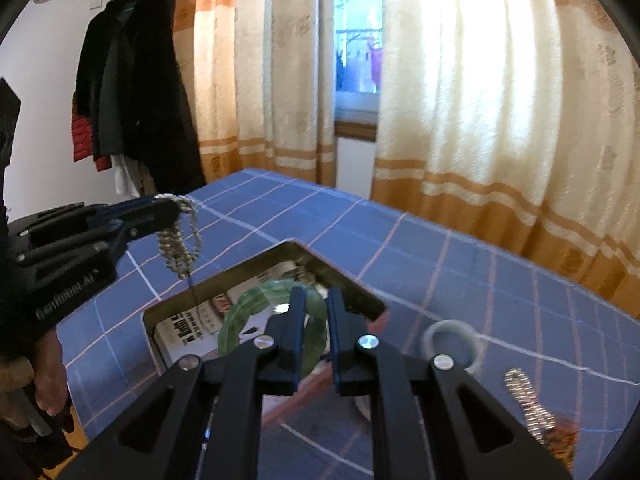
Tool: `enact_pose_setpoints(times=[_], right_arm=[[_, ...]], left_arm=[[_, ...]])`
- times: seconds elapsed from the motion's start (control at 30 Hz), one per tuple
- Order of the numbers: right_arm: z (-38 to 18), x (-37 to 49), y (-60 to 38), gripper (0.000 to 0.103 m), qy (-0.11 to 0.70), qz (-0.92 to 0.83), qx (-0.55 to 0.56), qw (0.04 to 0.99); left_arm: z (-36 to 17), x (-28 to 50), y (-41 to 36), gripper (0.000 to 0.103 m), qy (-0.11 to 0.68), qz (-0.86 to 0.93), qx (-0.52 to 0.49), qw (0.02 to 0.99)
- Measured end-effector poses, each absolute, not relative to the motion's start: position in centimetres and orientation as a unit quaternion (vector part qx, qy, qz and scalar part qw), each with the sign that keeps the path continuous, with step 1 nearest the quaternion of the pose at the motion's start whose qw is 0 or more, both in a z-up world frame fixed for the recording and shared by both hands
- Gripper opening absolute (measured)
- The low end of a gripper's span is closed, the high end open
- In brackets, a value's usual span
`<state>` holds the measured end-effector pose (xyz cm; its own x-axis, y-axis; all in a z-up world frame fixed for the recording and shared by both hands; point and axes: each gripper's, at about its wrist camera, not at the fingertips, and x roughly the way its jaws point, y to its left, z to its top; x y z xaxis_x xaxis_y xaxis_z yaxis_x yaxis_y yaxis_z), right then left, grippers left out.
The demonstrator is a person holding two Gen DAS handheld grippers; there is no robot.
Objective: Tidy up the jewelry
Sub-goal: 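Carry the chain in the left gripper while the right carries the jade bangle to the tin, then release the chain from the left gripper while the right drops the jade bangle into the tin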
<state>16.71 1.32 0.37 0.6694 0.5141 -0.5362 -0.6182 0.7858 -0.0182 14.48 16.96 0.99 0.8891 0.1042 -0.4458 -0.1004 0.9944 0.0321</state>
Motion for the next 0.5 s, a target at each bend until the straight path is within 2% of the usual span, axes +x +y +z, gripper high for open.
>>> enact_pose_setpoints(times=[0.37, 0.47, 0.5], right_arm=[[-4.3, 17.2, 4.0, 0.013, 0.309, 0.322, -0.119, 0.887], [-4.5, 17.2, 4.0, 0.017, 0.313, 0.325, -0.114, 0.885], [-4.5, 17.3, 3.9, 0.024, 0.316, 0.327, -0.110, 0.884]], left_arm=[[-4.6, 16.8, 18.7, 0.011, 0.305, 0.046, -0.024, 0.951], [-5.8, 17.3, 19.0, 0.011, 0.328, 0.047, -0.040, 0.943], [-5.9, 17.4, 19.0, 0.013, 0.332, 0.046, -0.044, 0.941]])
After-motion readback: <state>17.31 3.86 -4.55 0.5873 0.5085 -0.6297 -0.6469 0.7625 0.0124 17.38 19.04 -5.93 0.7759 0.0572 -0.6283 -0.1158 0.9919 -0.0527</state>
